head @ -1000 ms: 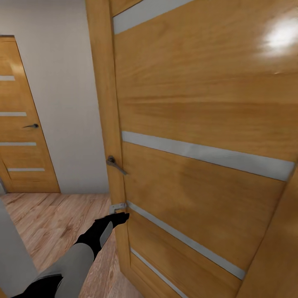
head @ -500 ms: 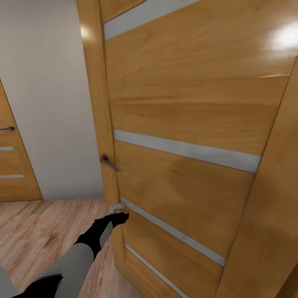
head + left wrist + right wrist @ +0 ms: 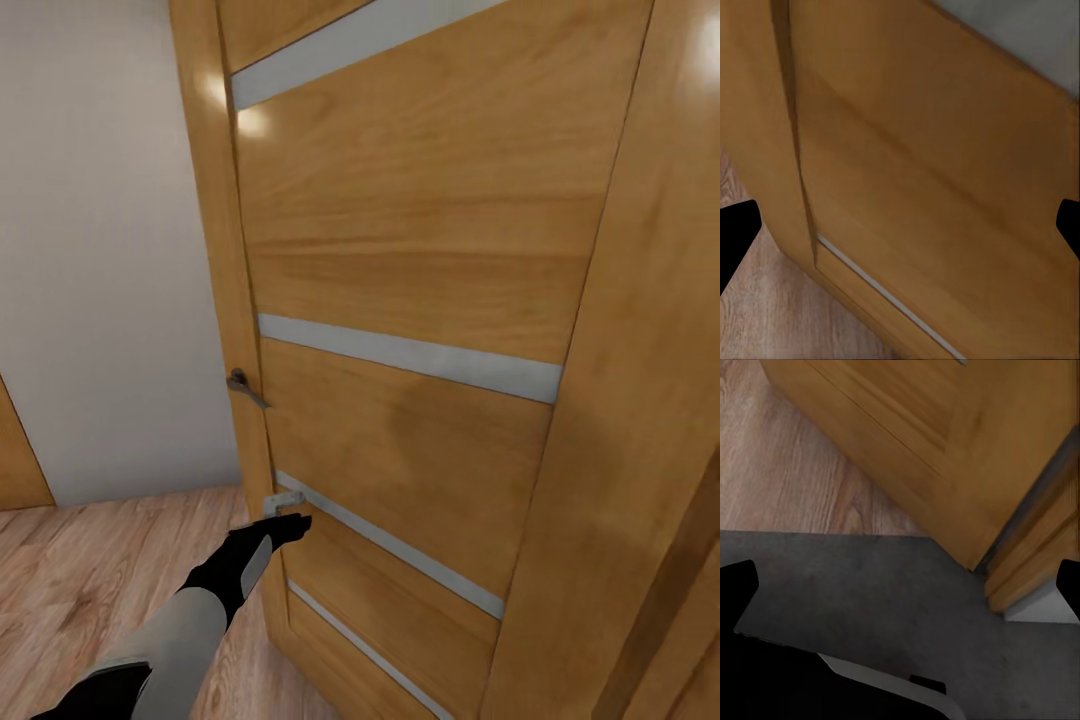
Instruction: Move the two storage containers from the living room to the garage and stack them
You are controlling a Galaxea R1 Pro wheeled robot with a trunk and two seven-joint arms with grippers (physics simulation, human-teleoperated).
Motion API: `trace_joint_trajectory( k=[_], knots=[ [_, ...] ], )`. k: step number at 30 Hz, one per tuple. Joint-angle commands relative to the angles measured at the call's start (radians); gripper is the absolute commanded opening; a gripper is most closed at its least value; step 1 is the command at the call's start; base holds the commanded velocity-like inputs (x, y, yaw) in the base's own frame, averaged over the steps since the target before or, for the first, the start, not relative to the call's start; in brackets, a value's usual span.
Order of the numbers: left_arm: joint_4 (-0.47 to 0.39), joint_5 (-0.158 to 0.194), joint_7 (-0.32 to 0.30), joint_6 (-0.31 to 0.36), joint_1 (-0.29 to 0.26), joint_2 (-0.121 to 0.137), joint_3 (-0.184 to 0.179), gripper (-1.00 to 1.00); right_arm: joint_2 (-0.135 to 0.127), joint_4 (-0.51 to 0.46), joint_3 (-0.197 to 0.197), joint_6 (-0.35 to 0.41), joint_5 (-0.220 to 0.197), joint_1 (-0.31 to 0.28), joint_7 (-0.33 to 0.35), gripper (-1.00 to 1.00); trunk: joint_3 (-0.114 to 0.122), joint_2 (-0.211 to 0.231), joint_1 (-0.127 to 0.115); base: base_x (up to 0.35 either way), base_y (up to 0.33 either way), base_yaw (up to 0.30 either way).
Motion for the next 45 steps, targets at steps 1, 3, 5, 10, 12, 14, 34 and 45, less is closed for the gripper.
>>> trace_joint_trajectory(
  k=[1,3,5,10,12,14,34,45],
  knots=[
    [-0.002,0.016,-0.005,0.006,0.0,-0.002,0.002,1.0,0.0,0.001,-0.007,-0.003,0.009,-0.001,-0.002,1.0,0.0,0.0,0.0,0.0,0.0,-0.127],
    [-0.002,0.016,-0.005,0.006,0.0,-0.002,0.002,1.0,0.0,0.001,-0.006,-0.003,0.009,-0.001,-0.002,1.0,0.0,0.0,0.0,0.0,0.0,-0.061],
    [-0.002,0.016,-0.005,0.006,0.0,-0.002,0.002,1.0,0.0,0.001,-0.006,-0.003,0.009,-0.001,-0.002,1.0,0.0,0.0,0.0,0.0,0.0,-0.027],
    [-0.002,0.016,-0.005,0.006,0.0,-0.002,0.002,1.0,0.0,0.001,-0.003,-0.003,0.009,-0.001,-0.001,1.0,0.001,0.0,0.0,0.0,0.0,-0.006],
    [-0.002,0.016,-0.005,0.006,-0.001,-0.002,0.002,1.0,0.0,0.001,-0.002,-0.003,0.009,-0.001,-0.003,1.0,0.001,0.0,0.0,0.0,0.0,0.0],
    [-0.002,0.016,-0.005,0.006,0.0,-0.002,0.002,1.0,0.0,0.001,-0.002,-0.003,0.009,-0.001,0.0,1.0,0.001,0.0,0.0,0.0,0.0,0.0],
    [-0.002,0.016,-0.005,0.006,0.0,-0.001,0.002,1.0,0.0,0.001,-0.005,-0.003,0.009,-0.001,-0.001,1.0,0.001,0.0,0.0,0.0,0.0,-0.183],
    [-0.002,0.016,-0.005,0.006,0.0,-0.002,0.002,1.0,0.0,0.001,-0.002,-0.003,0.01,-0.001,0.003,1.0,0.001,0.0,0.0,0.0,0.0,-0.073]
  ],
)
